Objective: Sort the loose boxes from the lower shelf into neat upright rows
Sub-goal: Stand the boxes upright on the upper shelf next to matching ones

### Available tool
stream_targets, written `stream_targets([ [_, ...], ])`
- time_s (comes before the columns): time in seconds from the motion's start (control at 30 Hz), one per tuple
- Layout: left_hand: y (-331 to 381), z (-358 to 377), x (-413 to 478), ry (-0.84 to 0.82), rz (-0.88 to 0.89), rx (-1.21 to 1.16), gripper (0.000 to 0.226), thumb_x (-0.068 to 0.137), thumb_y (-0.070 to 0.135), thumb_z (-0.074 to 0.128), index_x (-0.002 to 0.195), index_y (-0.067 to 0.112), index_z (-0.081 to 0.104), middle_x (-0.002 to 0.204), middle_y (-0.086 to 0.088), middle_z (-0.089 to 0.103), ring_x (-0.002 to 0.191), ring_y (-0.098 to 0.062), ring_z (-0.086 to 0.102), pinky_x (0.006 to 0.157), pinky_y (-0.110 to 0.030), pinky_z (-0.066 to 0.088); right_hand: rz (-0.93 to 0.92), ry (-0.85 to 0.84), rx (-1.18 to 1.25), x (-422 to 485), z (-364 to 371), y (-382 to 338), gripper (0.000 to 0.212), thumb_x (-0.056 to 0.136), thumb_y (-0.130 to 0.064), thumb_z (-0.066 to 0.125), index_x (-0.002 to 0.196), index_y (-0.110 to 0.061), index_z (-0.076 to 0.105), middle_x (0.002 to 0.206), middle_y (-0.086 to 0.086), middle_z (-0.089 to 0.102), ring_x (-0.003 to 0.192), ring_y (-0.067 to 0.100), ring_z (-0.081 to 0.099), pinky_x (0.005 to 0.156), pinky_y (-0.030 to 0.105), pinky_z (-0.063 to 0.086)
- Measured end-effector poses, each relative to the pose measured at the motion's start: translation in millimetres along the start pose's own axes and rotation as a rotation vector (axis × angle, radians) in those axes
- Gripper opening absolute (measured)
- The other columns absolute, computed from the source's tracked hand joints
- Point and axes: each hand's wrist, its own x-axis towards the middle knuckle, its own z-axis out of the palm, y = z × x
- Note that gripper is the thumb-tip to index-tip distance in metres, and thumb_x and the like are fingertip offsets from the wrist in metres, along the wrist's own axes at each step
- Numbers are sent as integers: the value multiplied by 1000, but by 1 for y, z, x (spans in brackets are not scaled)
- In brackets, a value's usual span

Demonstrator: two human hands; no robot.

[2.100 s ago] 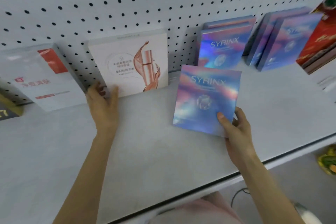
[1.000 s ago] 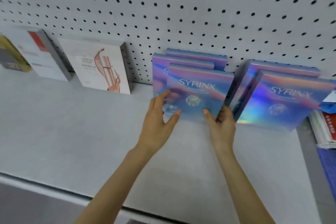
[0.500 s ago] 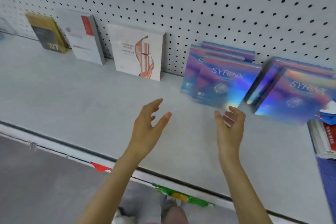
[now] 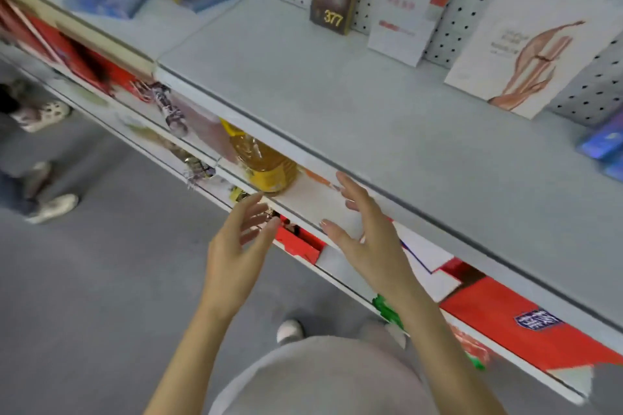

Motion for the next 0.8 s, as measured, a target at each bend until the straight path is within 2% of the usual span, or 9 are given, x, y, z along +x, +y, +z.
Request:
stream_targets([
  [0.07,-17,-31,-1,58,-46,7,51,76,58,55,123,40,53,112,20,63,101,2,61,88,-18,49,-34,-51,-23,10,29,-14,58,87,-49,59,134,-62,27,140,-39,34,131,-1,38,111,43,36],
  [0.13,-27,-54,1,81,-69,13,49,80,52,59,127,41,52,114,21,62,102,1,61,88,-20,48,-43,-85,-26,23,52,-25,56,84,-54,57,133,-62,29,135,-42,35,129,-4,39,110,41,37],
  [0.23,-38,-79,12,93,-75,17,54,84,49,61,134,36,48,115,20,61,102,1,60,88,-18,47,-31,-124,21,51,80,-39,61,84,-50,62,129,-66,26,128,-42,39,125,-3,43,102,20,39],
  [0.3,-46,-94,24,117,-92,-5,56,82,48,59,135,36,46,115,19,61,101,2,61,86,-14,48,-24,-151,40,72,98,-48,63,83,-47,65,132,-59,28,122,-40,44,120,-6,47,90,5,38],
  [0.33,-49,-101,33,134,-100,-17,54,83,46,60,134,38,46,114,20,62,100,2,61,85,-12,47,-29,-169,39,85,106,-53,63,83,-46,66,134,-54,30,123,-35,48,118,-6,48,89,3,38],
  [0.53,-68,-155,109,272,-101,-42,45,87,15,64,125,36,51,105,16,67,93,1,64,78,-7,46,-63,-189,107,183,161,-81,70,85,-39,69,141,-47,29,126,-21,52,114,-3,54,96,21,46],
  [0.67,-76,-199,194,337,-69,4,44,87,13,65,123,36,52,105,12,68,91,1,65,79,-9,47,-104,-201,133,267,194,-110,68,85,-38,67,138,-52,26,127,-20,49,115,-2,52,93,18,47],
  [0.73,-72,-221,236,349,-55,18,44,87,15,65,123,36,52,104,14,68,92,2,64,79,-7,45,-98,-185,159,311,205,-128,65,84,-42,66,136,-52,28,124,-22,48,111,-4,52,83,13,48],
  [0.8,-66,-241,274,346,-32,27,43,87,17,65,120,42,52,102,18,68,93,3,63,79,-5,44,-93,-125,195,352,213,-143,62,85,-38,67,136,-47,33,122,-22,50,108,-2,55,83,15,49],
])
